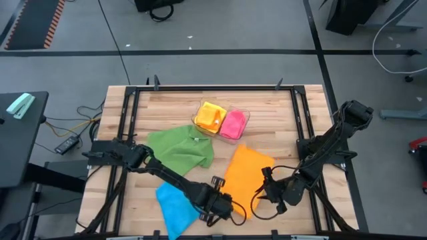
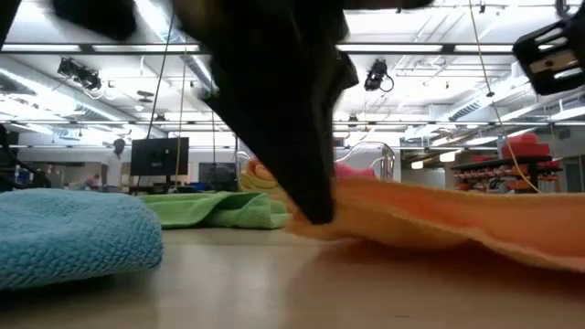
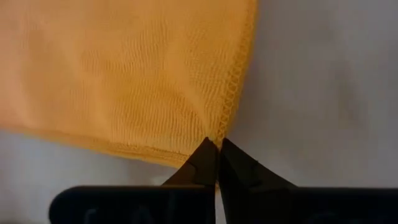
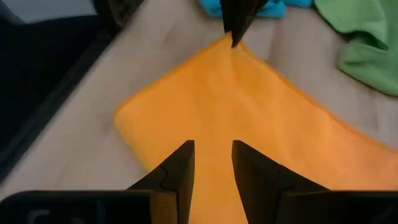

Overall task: Fold microfiber towels
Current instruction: Fold the orange microfiber cloth

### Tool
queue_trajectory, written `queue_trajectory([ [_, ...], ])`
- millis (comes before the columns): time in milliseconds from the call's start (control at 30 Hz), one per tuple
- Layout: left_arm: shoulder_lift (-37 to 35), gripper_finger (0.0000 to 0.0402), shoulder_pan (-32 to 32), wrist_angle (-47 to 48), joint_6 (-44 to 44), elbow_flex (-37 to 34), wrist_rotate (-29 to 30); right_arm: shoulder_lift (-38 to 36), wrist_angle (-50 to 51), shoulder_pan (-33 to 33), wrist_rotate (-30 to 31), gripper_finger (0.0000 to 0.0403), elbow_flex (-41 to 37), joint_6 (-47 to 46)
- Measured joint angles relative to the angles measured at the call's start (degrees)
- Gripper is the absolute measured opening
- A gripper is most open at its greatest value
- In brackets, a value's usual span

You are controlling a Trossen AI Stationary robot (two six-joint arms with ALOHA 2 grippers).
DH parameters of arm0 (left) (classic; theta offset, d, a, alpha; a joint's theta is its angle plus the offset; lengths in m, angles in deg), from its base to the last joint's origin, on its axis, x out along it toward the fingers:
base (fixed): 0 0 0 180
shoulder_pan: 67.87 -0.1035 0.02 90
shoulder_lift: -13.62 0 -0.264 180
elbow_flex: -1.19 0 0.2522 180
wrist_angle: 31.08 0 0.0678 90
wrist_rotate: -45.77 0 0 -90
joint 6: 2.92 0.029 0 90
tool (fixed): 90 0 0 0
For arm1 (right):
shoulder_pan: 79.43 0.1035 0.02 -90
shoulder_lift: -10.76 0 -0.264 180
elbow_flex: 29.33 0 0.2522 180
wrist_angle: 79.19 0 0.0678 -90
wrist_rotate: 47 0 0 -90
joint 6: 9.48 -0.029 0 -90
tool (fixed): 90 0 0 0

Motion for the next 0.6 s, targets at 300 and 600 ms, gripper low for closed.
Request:
queue_trajectory([
  [300,-0.3,0.0011,1.4,0.8,-8.0,5.3,-6.3,7.9,-10.2,3.4,-1.3,0.0118,0.5,5.1],
  [600,0.1,0.0008,-2.2,1.2,-8.4,5.3,-13.1,19.1,-10.6,5.2,-1.3,0.0156,9.0,9.8],
])
